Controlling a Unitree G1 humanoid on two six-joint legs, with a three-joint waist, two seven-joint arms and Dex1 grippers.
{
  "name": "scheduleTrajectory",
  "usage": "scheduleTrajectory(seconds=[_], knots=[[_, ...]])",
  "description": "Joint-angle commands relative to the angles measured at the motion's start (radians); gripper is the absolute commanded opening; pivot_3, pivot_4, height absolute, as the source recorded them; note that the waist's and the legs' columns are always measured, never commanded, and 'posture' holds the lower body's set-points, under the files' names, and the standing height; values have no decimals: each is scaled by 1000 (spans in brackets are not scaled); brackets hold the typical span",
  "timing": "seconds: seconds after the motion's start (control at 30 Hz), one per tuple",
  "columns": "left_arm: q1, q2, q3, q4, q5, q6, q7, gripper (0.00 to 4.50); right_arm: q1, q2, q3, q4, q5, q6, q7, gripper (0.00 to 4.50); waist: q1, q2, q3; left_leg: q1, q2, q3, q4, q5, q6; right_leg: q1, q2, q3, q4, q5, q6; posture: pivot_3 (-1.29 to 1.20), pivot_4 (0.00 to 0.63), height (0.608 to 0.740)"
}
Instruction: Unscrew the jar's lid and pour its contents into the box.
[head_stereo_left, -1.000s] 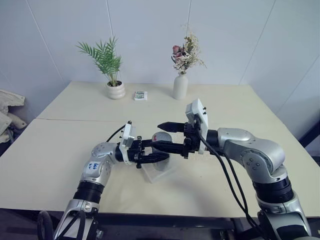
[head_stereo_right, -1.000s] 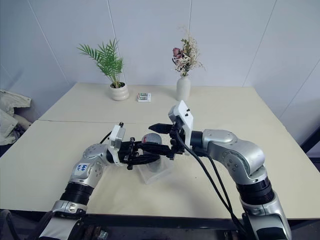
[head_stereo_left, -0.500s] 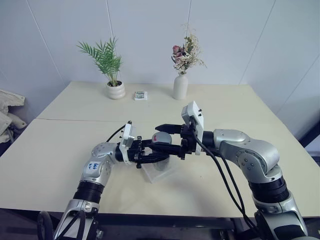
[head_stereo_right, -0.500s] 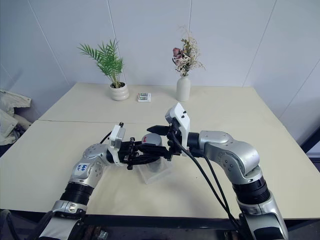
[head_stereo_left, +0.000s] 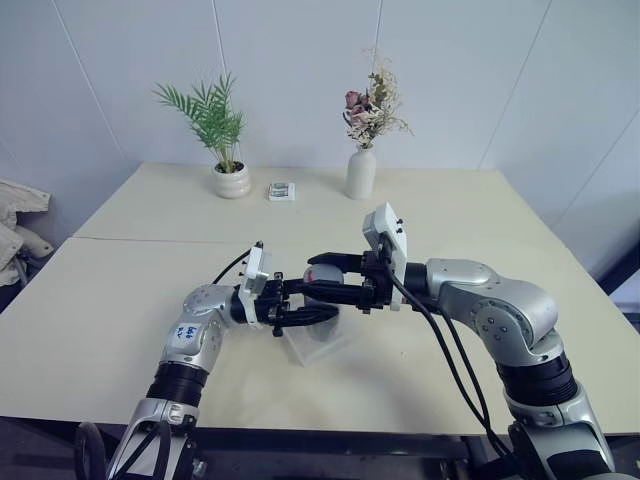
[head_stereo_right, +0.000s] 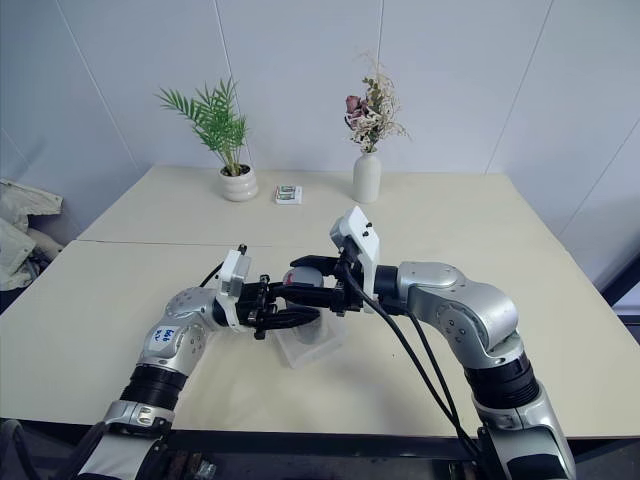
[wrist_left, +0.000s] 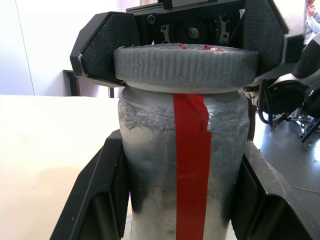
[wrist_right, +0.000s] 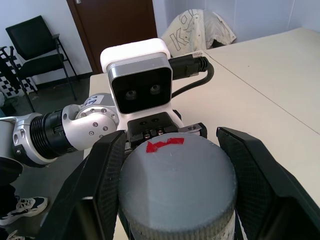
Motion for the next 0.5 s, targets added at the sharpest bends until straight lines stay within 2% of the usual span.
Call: scheduleTrajectory(seconds=[0.03, 0.27, 0.4, 0.5], knots=[[-12, 5, 6, -40, -11, 0, 0, 2108, -14, 28, -39, -20, 30, -12, -5, 2555, 0, 0, 0, 0, 0, 0, 0, 0, 0, 0, 0, 0, 0, 0, 0, 0, 150, 740], [-1, 13, 3, -44, -3, -2, -10, 2108, -112, 183, -270, 70, 295, 89, -175, 2555, 0, 1, 0, 0, 0, 0, 0, 0, 0, -1, 0, 1, 3, 0, 0, 0, 150, 740], [3, 20, -1, -48, -4, -2, -12, 2108, -130, 187, -315, 77, 363, 102, -211, 2555, 0, 1, 0, 0, 0, 0, 0, 0, 0, -1, 0, 0, 3, 0, 0, 0, 150, 740], [12, 28, 4, -64, -10, 3, -5, 2108, -104, 133, -295, 41, 305, 62, -196, 2555, 0, 1, 0, 0, 0, 0, 0, 0, 0, -1, 0, 0, 3, 0, 0, 0, 150, 740]])
